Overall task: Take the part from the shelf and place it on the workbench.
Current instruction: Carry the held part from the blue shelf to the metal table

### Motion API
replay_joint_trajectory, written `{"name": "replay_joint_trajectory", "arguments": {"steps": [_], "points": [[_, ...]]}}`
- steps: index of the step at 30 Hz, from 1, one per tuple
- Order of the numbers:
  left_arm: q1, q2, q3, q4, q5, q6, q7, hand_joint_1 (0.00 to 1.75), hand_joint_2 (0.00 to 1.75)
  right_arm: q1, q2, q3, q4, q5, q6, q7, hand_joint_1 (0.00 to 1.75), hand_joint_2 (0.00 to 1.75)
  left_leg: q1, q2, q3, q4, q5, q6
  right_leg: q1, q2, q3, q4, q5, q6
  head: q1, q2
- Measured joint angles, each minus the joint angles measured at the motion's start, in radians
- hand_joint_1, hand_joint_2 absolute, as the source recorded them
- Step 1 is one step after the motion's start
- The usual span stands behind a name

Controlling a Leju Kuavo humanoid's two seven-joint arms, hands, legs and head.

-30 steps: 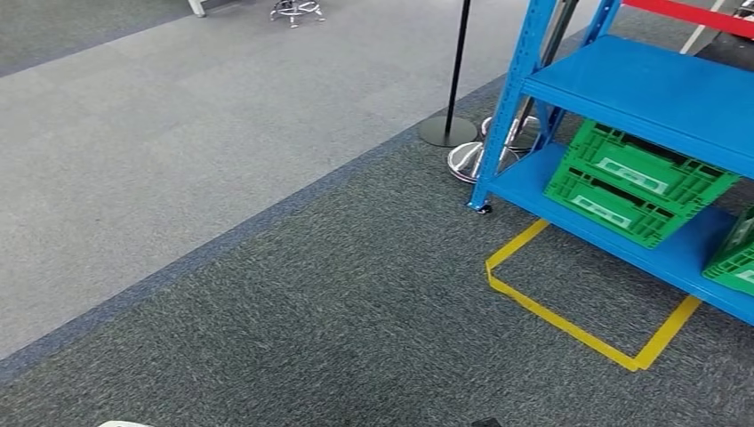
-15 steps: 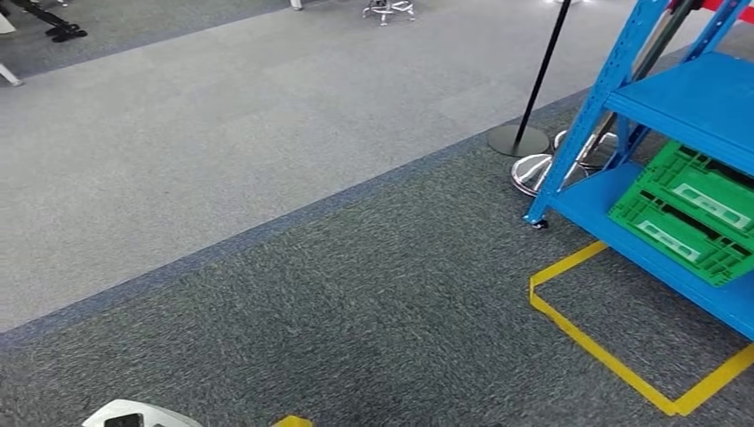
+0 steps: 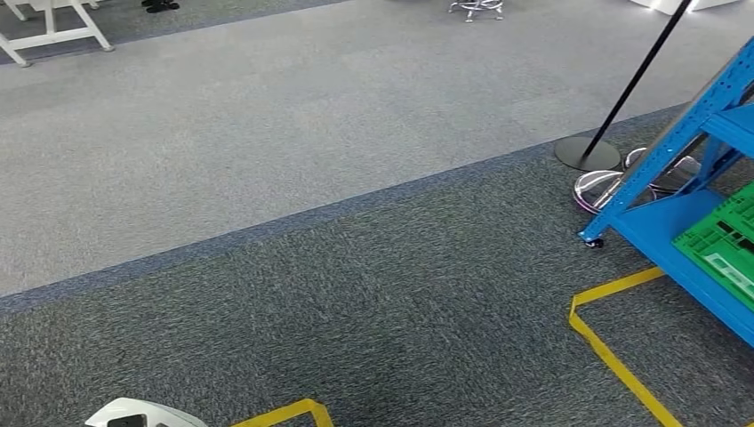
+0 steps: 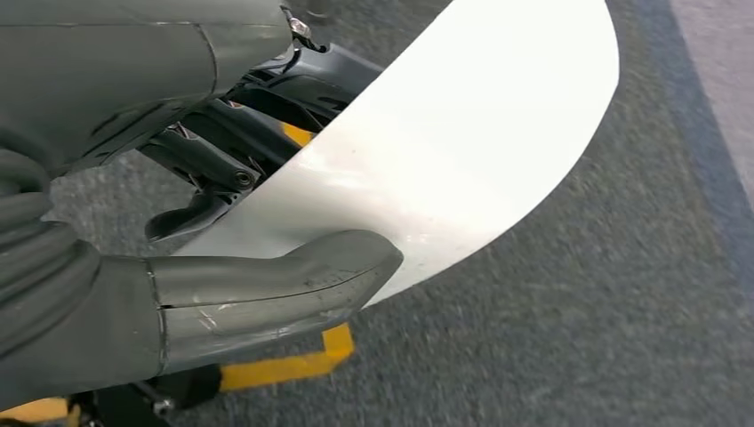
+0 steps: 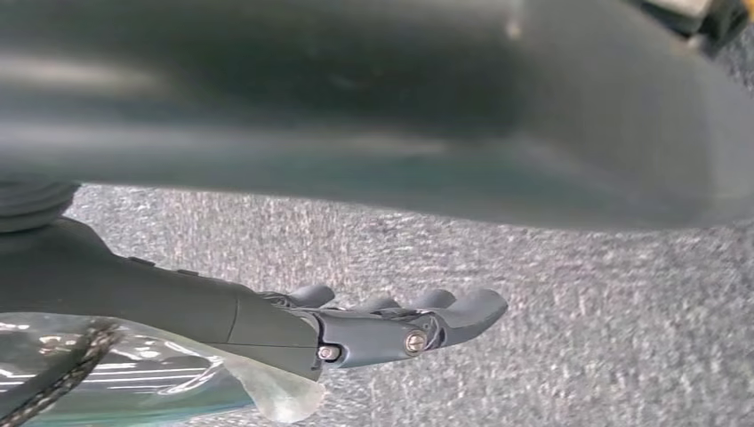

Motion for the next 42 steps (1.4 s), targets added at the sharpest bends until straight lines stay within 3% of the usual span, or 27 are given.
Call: {"name": "replay_joint_trajectory", "arguments": {"steps": [2,4,6,7,9,11,13,15,16,18,19,21,22,23,24,26,28,30,31,33,35,36,37,38,39,41,42], "points": [[0.003,0.0,0.0,-0.002,0.001,0.0,0.0,1.75,1.75,-0.001,0.001,0.0,0.0,0.0,0.0,-0.001,0.0,0.0,0.005,-0.021,0.009,-0.021,0.01,0.009,-0.002,0.037,-0.01,0.024,-0.021,0.007,0.001,0.0],[0.0,-0.001,-0.002,-0.004,0.004,0.005,0.0,1.75,1.75,0.001,0.001,0.0,0.0,0.001,0.0,-0.002,0.0,0.0,0.007,-0.044,0.012,-0.029,0.016,0.017,-0.001,0.094,-0.062,0.127,-0.071,0.008,0.004,0.0],[-0.003,-0.003,-0.004,-0.005,0.012,0.016,0.0,1.75,1.75,0.005,0.001,0.0,0.0,0.003,0.0,-0.003,0.0,0.0,0.005,-0.072,0.011,-0.029,0.017,0.021,0.001,0.111,-0.128,0.243,-0.106,0.009,0.005,0.0],[-0.002,-0.004,-0.005,-0.005,0.017,0.023,0.0,1.75,1.75,0.006,0.001,0.0,0.0,0.003,0.0,-0.004,0.0,0.0,0.005,-0.087,0.012,-0.028,0.017,0.022,0.003,0.114,-0.145,0.262,-0.097,0.008,0.004,0.0],[-0.001,-0.006,-0.007,-0.005,0.027,0.034,0.0,1.75,1.75,0.006,0.001,0.0,0.0,0.003,0.0,-0.007,0.0,0.0,0.005,-0.116,0.016,-0.026,0.016,0.021,0.005,0.123,-0.124,0.189,-0.028,0.005,0.005,0.0],[-0.002,-0.009,-0.009,-0.006,0.033,0.04,0.0,1.75,1.75,0.005,0.001,0.0,0.0,0.003,0.0,-0.011,0.0,0.0,0.004,-0.14,0.015,-0.019,0.014,0.017,0.001,0.17,-0.071,0.061,0.034,0.0,0.004,0.0],[-0.002,-0.009,-0.013,-0.009,0.04,0.041,0.0,1.75,1.75,0.005,0.0,0.001,0.0,0.003,0.0,-0.015,0.0,0.0,0.006,-0.162,0.006,-0.012,0.015,0.007,-0.001,0.205,-0.043,0.001,0.047,-0.005,0.003,0.0],[0.002,-0.009,-0.016,-0.014,0.045,0.043,0.0,1.75,1.75,0.005,0.0,0.001,0.0,0.003,0.001,-0.017,0.0,0.0,0.011,-0.182,-0.002,-0.01,0.019,-0.003,0.001,0.189,-0.036,-0.006,0.05,-0.012,0.004,0.0],[0.005,-0.009,-0.017,-0.018,0.046,0.044,0.0,1.75,1.75,0.004,0.001,0.001,0.0,0.003,0.001,-0.019,0.0,0.0,0.011,-0.174,-0.006,-0.004,0.015,-0.009,0.0,0.177,-0.033,-0.009,0.052,-0.016,0.003,0.0],[0.008,-0.009,-0.022,-0.028,0.048,0.048,0.0,1.75,1.75,0.004,0.001,0.001,0.0,0.004,0.002,-0.023,0.0,0.0,0.012,-0.127,-0.032,0.052,-0.02,-0.022,-0.003,0.15,-0.028,-0.016,0.055,-0.025,-0.002,0.0],[0.008,-0.009,-0.025,-0.033,0.049,0.05,0.0,1.75,1.75,0.005,0.001,0.001,0.0,0.004,0.003,-0.024,0.0,0.0,0.015,-0.097,-0.058,0.108,-0.05,-0.03,-0.003,0.134,-0.026,-0.017,0.054,-0.028,-0.004,0.0],[0.008,-0.01,-0.033,-0.039,0.05,0.051,0.0,1.75,1.75,0.009,0.0,0.001,0.0,0.005,0.005,-0.026,0.0,0.0,0.026,-0.072,-0.117,0.228,-0.1,-0.043,-0.002,0.101,-0.024,-0.017,0.05,-0.03,-0.006,0.0],[0.009,-0.01,-0.037,-0.042,0.05,0.051,0.0,1.75,1.75,0.011,0.0,0.001,0.0,0.006,0.005,-0.027,0.0,0.0,0.033,-0.067,-0.132,0.258,-0.103,-0.048,-0.003,0.086,-0.024,-0.017,0.048,-0.03,-0.006,0.0],[0.012,-0.011,-0.04,-0.046,0.05,0.053,0.0,1.75,1.75,0.011,0.0,0.001,0.0,0.006,0.005,-0.027,0.0,0.0,0.039,-0.063,-0.129,0.251,-0.087,-0.053,-0.003,0.072,-0.022,-0.017,0.046,-0.029,-0.006,0.0],[0.015,-0.011,-0.043,-0.051,0.051,0.055,0.0,1.75,1.75,0.011,0.0,0.002,0.0,0.007,0.005,-0.028,0.0,0.0,0.045,-0.056,-0.107,0.209,-0.057,-0.056,-0.003,0.06,-0.02,-0.017,0.044,-0.026,-0.006,0.0],[0.018,-0.011,-0.052,-0.06,0.052,0.06,0.0,1.75,1.75,0.01,0.0,0.004,0.0,0.009,0.005,-0.03,0.0,0.0,0.047,-0.016,-0.039,0.077,0.002,-0.06,-0.002,0.04,-0.014,-0.016,0.037,-0.017,-0.006,0.0],[0.017,-0.012,-0.062,-0.068,0.054,0.064,0.0,1.75,1.75,0.009,-0.001,0.007,0.0,0.011,0.005,-0.03,0.0,0.0,0.038,0.015,-0.003,0.003,0.014,-0.05,0.001,0.02,-0.012,-0.018,0.029,-0.002,-0.005,0.0],[0.02,-0.011,-0.067,-0.078,0.055,0.067,0.0,1.75,1.75,0.006,-0.001,0.009,0.0,0.013,0.005,-0.031,0.0,0.0,0.029,0.003,0.0,-0.006,0.005,-0.032,-0.001,-0.001,-0.002,-0.024,0.023,0.012,-0.004,0.0],[0.024,-0.011,-0.069,-0.084,0.055,0.068,0.0,1.75,1.75,0.004,-0.001,0.011,0.0,0.014,0.005,-0.031,0.0,0.0,0.028,-0.008,0.004,-0.012,0.006,-0.024,-0.004,-0.001,0.006,-0.024,0.018,0.018,-0.004,0.0],[0.029,-0.01,-0.073,-0.095,0.056,0.072,0.0,1.75,1.75,0.001,0.0,0.013,0.0,0.015,0.005,-0.034,0.0,0.0,0.029,-0.028,0.014,-0.023,0.011,-0.006,-0.009,0.04,-0.006,0.019,-0.012,0.024,0.0,0.0],[0.029,-0.011,-0.082,-0.107,0.058,0.075,0.0,1.75,1.75,0.005,0.0,0.015,0.0,0.017,0.005,-0.036,0.0,0.0,0.027,-0.051,0.018,-0.028,0.012,0.006,-0.008,0.095,-0.073,0.144,-0.069,0.02,0.007,0.0],[0.029,-0.011,-0.086,-0.111,0.059,0.076,0.0,1.75,1.75,0.007,0.0,0.015,0.0,0.018,0.005,-0.036,0.0,0.0,0.025,-0.066,0.018,-0.027,0.011,0.01,-0.006,0.107,-0.113,0.212,-0.091,0.018,0.008,0.0],[0.03,-0.012,-0.089,-0.114,0.06,0.076,0.0,1.75,1.75,0.01,0.0,0.015,0.0,0.019,0.005,-0.036,0.0,0.0,0.022,-0.081,0.019,-0.027,0.01,0.012,-0.004,0.111,-0.144,0.255,-0.095,0.016,0.008,0.0],[0.032,-0.013,-0.092,-0.117,0.061,0.076,0.0,1.75,1.75,0.011,0.0,0.016,0.0,0.019,0.005,-0.036,0.0,0.0,0.019,-0.095,0.022,-0.027,0.008,0.013,-0.002,0.114,-0.158,0.263,-0.079,0.013,0.007,0.0],[0.035,-0.014,-0.094,-0.119,0.063,0.076,0.0,1.75,1.75,0.012,-0.001,0.016,0.0,0.02,0.005,-0.036,0.0,0.0,0.017,-0.11,0.025,-0.026,0.006,0.013,0.0,0.118,-0.154,0.232,-0.044,0.009,0.007,0.0],[0.038,-0.016,-0.097,-0.125,0.065,0.077,0.0,1.75,1.75,0.012,-0.001,0.017,0.0,0.023,0.004,-0.037,0.0,0.0,0.015,-0.136,0.032,-0.025,0.0,0.009,0.001,0.154,-0.11,0.108,0.037,0.001,0.007,0.0],[0.038,-0.016,-0.099,-0.128,0.065,0.077,0.0,1.75,1.75,0.012,-0.001,0.017,0.0,0.025,0.004,-0.037,0.0,0.0,0.014,-0.148,0.033,-0.021,-0.003,0.005,-0.001,0.178,-0.086,0.049,0.06,-0.001,0.007,0.0]]}}
